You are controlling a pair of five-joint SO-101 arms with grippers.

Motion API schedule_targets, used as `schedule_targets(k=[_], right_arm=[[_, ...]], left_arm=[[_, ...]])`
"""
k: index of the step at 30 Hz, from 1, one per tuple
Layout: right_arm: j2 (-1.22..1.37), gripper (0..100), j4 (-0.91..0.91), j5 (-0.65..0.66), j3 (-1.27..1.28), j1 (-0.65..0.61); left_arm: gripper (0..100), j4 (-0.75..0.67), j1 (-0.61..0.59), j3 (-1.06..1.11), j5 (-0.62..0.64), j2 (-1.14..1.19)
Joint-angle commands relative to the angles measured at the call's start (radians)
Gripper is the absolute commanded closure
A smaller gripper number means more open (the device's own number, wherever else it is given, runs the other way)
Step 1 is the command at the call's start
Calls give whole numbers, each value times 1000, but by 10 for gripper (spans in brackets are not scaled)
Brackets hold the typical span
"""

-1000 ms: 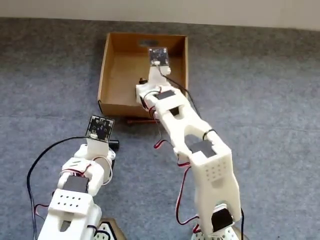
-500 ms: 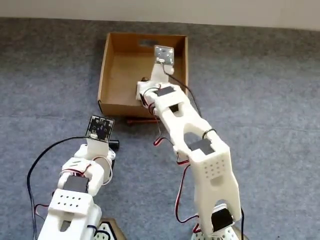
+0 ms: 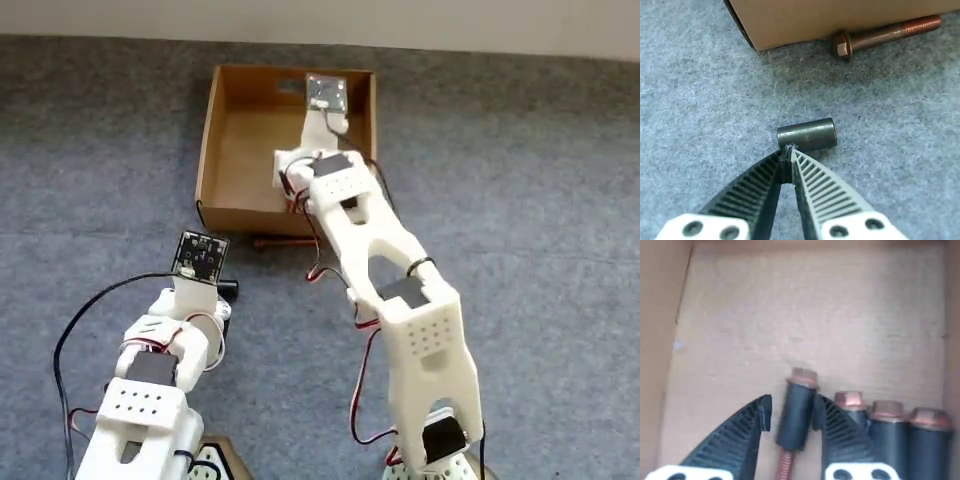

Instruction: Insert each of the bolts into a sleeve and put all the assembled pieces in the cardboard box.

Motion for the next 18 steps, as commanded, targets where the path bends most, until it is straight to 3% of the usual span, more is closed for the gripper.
schedule_targets(k=[1,18], right_arm=[[-21,875,162,15,-185,19],[-8,875,909,78,-1009,73]], left_arm=[[989,-14,12,-7,-6,-12],[989,-18,10,-5,-6,-12]])
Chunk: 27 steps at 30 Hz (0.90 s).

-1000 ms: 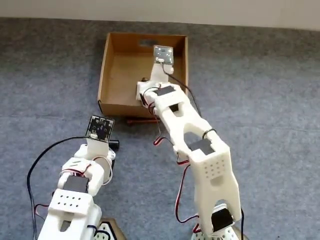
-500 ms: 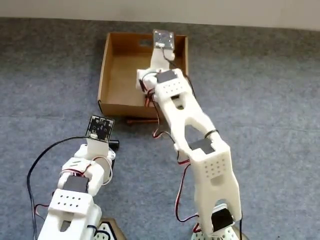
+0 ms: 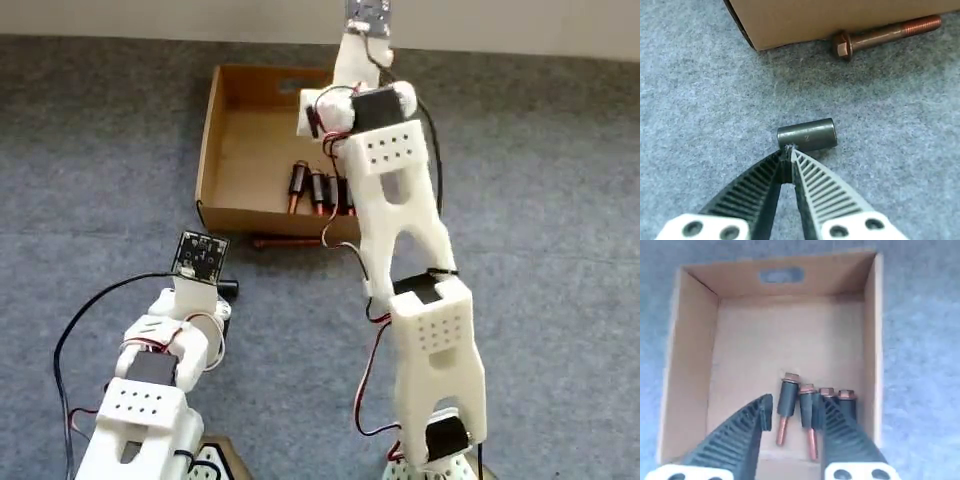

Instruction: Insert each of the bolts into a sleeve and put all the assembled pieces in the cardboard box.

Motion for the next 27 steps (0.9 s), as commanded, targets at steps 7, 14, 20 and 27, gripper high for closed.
schedule_targets(k=[7,14,20,27], right_arm=[[-12,875,209,66,-375,-48],[-21,875,211,72,-381,-119],[-22,875,213,72,-374,-122],[-220,875,213,72,-254,-127]], left_arm=[[989,-18,5,-5,-6,-12],[989,-20,4,-5,-6,-12],[989,-64,4,13,-6,-12],[989,-75,4,18,-6,-12]])
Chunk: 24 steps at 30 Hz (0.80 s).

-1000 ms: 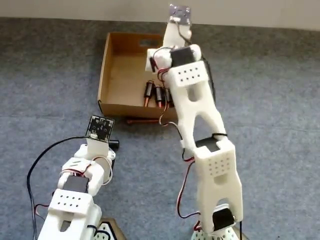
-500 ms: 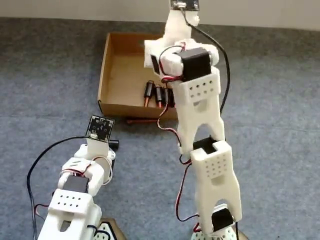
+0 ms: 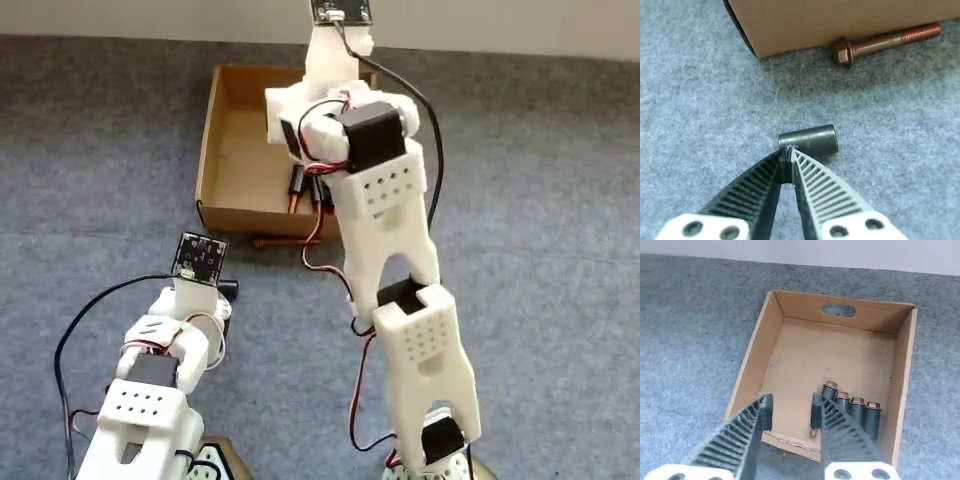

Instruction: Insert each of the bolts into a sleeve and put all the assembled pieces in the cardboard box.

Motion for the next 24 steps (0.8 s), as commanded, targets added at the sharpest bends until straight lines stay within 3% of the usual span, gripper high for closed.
schedule_targets(k=[1,8,13,21,24], right_arm=[[-223,875,16,11,124,-8],[-659,875,-18,17,785,-27],[-842,875,-242,94,1314,-25],[-1089,875,-584,152,1903,-104],[-1099,872,-662,190,2011,-189]], left_arm=[[989,-18,4,-5,-6,-12],[989,-15,5,-2,-6,-12],[989,-12,-15,-19,-6,-13],[984,358,-349,-357,-8,-13],[919,445,-483,-415,-98,-13]])
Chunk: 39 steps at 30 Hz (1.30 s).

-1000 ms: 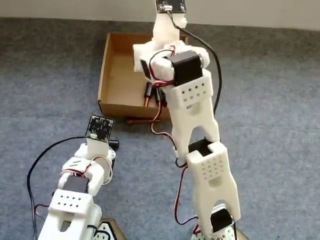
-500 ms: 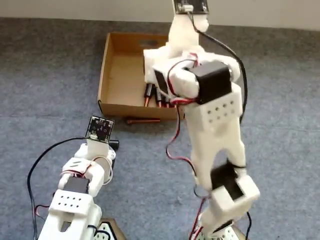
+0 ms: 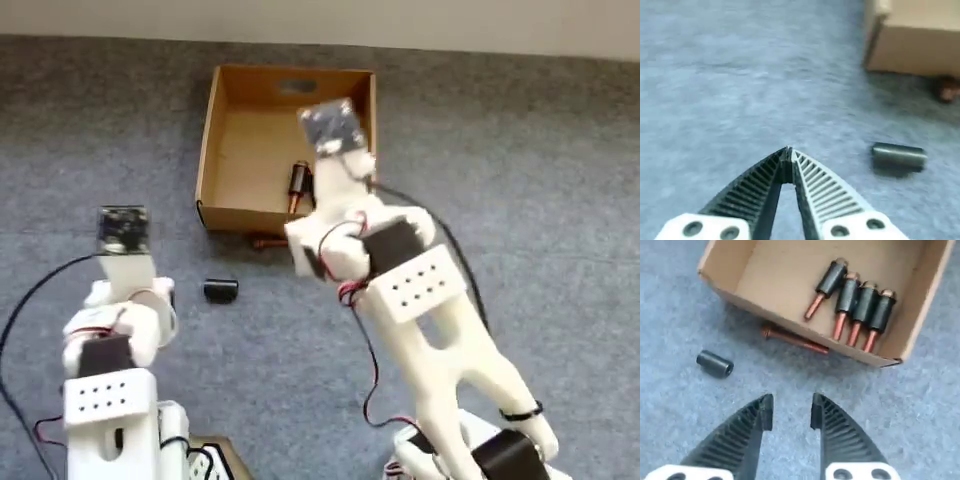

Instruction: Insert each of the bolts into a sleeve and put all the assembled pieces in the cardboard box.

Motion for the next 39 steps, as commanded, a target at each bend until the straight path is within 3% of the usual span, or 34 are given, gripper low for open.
schedule_targets(k=[1,8,13,22,39], right_arm=[[-45,872,-97,49,104,-104],[-44,802,-231,141,200,-243],[10,785,-308,209,217,-332],[274,785,-470,310,202,-384],[645,785,-473,324,-134,-367]], left_arm=[[899,83,-165,-91,-118,-13],[877,83,-532,-62,-256,-8],[877,81,-707,-68,-368,-5],[877,38,-756,-61,-368,-4],[877,38,-753,-61,-368,-7]])
